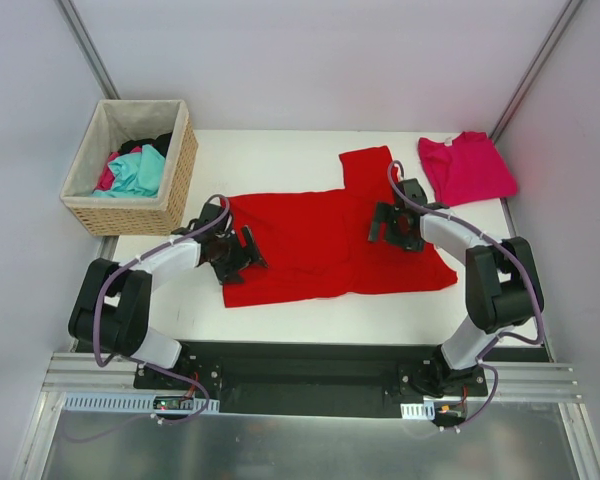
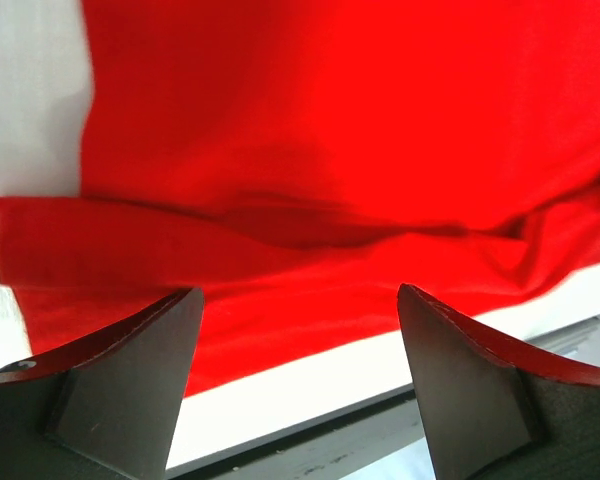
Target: Fold and stack the t-shirts
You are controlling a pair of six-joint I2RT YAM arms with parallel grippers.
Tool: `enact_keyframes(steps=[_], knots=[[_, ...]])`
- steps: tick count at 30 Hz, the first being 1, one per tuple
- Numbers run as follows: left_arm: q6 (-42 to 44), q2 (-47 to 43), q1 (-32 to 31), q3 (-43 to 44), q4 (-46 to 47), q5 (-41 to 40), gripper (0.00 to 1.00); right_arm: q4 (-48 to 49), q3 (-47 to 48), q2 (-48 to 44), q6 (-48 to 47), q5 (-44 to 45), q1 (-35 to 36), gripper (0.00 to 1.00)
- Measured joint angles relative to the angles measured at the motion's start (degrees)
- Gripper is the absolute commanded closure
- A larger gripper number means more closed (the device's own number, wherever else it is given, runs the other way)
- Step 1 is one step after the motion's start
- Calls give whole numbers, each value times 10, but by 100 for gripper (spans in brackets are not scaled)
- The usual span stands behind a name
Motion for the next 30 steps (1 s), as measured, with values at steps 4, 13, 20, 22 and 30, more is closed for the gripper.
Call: enact_keyframes(steps=[4,13,20,22,30], knots=[[-3,13,0,-9,12,-1,21,10,-12,1,10,-12,0,2],[-9,5,0,-26,39,-1,21,76,-85,-38,35,-29,2,2],[-11,-30,0,-61,59,-6,21,107,-163,-108,63,-28,41,2],[-13,-45,0,-72,59,-14,21,108,-180,-127,72,-26,53,2],[-26,-81,0,-96,48,-36,21,98,-247,-210,110,-14,84,2]])
